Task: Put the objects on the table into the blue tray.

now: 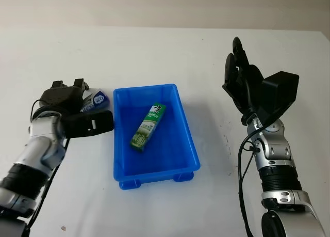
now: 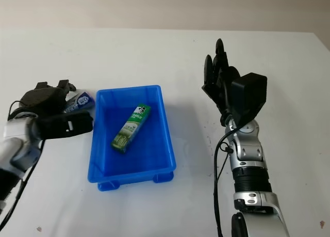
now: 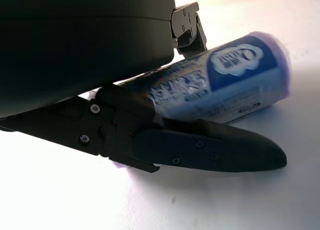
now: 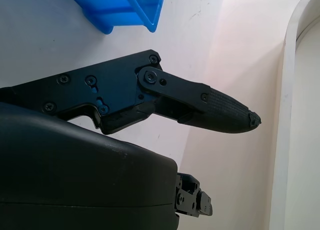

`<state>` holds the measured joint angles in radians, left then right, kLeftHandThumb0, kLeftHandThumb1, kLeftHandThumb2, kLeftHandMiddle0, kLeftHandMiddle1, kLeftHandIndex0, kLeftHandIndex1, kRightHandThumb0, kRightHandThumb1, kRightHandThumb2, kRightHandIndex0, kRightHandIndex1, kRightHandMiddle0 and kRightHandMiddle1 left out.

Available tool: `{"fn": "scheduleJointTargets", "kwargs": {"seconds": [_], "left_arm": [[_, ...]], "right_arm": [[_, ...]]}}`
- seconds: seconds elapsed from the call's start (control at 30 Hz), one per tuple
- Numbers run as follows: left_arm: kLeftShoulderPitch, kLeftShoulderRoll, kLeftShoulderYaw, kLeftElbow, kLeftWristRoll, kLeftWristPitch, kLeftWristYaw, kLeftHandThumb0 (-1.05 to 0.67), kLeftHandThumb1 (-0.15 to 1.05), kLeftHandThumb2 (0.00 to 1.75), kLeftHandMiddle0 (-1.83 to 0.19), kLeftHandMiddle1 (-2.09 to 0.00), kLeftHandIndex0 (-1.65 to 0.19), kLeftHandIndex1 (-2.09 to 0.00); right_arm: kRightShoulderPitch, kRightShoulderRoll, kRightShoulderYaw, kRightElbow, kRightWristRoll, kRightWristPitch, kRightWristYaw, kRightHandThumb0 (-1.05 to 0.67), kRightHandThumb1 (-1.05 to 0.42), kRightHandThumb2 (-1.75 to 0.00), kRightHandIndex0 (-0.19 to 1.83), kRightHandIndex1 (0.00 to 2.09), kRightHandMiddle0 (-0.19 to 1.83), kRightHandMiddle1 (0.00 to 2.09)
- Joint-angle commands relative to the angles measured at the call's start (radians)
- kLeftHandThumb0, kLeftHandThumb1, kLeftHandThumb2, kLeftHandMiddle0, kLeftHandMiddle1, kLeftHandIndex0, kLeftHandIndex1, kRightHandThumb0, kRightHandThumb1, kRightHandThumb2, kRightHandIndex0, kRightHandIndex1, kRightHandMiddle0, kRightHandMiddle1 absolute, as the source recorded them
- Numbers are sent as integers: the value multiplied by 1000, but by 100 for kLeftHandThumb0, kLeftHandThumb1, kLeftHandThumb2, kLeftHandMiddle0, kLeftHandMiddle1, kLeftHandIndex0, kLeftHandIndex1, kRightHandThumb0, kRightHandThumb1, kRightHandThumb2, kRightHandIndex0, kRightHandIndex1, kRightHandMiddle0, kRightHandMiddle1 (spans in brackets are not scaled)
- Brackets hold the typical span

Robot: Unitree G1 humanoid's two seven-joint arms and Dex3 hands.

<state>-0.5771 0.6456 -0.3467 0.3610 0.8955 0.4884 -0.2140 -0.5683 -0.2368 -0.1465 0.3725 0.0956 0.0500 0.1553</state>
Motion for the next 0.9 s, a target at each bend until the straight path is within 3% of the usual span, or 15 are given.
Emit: {"fn": "scheduleJointTargets", "kwargs": {"seconds": [0.0,0.07,0.17,0.3,0.4,0.53,0.63,0.7,0.77,0.87], "left_arm": [[38,-23,-32,43,16,16,3,-51,105,45,-64,-209,15,-198],[37,-22,-35,40,25,16,2,-50,105,48,-60,-209,18,-202],[44,-12,-34,31,25,-11,3,-49,105,48,-54,-209,19,-181],[55,-5,-18,17,7,-40,3,-49,105,48,-55,-209,19,-180],[61,-9,7,-11,-12,-32,-5,-47,105,43,-61,-209,12,-202],[76,0,27,-50,-25,-49,11,-46,105,39,-74,-209,-7,-209],[94,3,62,-99,-38,-77,64,-45,105,40,-77,-209,-10,-209],[103,16,84,-137,-43,-104,93,-42,105,36,-63,-209,11,-209],[100,35,105,-181,-41,-116,95,-41,105,35,-56,-209,16,-209],[92,40,151,-254,-56,-107,84,-40,105,34,-68,-209,-2,-209]], "right_arm": [[2,1,-7,-21,12,3,-1,-74,-105,-73,-19,0,-19,0],[1,2,-9,-18,14,2,-1,-73,-105,-73,-19,0,-19,0],[1,1,-9,-11,14,-10,1,-73,-105,-73,-19,0,-19,0],[2,1,-10,-11,15,-14,1,-72,-105,-73,-19,0,-19,0],[3,2,-12,-12,18,-11,0,-72,-105,-73,-19,0,-19,0],[5,2,-11,-14,20,-5,-1,-72,-105,-73,-19,0,-19,0],[5,3,-10,-15,20,-1,-3,-71,-105,-73,-19,0,-19,0],[6,4,-9,-18,21,2,-4,-71,-105,-73,-19,0,-19,0],[7,2,-9,-17,23,0,1,-71,-105,-73,-19,0,-19,0],[8,0,-9,-15,22,-5,3,-71,-105,-73,-19,0,-19,0]]}}
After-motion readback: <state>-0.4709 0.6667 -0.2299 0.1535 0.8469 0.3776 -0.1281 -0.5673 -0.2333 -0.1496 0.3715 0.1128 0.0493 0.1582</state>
